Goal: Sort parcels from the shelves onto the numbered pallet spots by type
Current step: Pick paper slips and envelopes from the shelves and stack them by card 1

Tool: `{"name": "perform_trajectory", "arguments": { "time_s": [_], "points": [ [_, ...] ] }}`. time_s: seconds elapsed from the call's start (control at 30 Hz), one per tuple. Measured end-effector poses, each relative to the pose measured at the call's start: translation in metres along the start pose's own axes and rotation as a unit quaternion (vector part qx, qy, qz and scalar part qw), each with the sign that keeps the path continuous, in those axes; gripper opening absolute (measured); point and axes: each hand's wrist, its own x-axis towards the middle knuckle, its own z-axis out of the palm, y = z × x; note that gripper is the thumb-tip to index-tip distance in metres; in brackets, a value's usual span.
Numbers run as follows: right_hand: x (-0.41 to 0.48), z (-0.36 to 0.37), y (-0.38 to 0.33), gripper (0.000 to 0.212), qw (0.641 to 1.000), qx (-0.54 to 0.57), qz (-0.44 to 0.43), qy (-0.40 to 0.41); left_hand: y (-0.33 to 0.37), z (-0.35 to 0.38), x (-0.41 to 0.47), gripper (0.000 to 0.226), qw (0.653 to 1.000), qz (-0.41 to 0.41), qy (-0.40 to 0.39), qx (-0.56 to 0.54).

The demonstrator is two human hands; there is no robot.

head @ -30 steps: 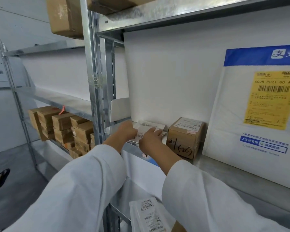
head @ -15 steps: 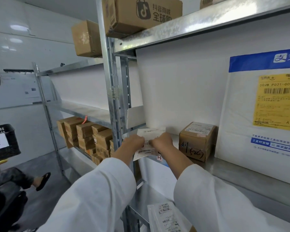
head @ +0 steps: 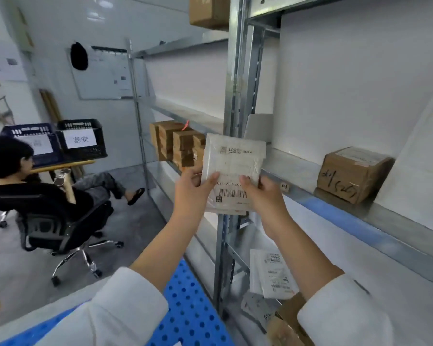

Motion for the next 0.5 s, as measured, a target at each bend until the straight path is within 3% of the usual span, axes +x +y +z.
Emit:
{"name": "perform_trajectory", "arguments": {
  "time_s": [0.27,0.5],
  "points": [
    [-0.086,0.090,0.048,0.025,0.986,0.011,0.023,-0.167,-0.042,-0.137,-0.101,0.025,0.979,-0.092,0.179,-0.027],
    [-0.176,0.198,0.089,0.018,0.929,-0.004,0.115,-0.352,-0.059,-0.239,-0.192,0.013,0.924,-0.118,0.364,0.023]
  ]
}}
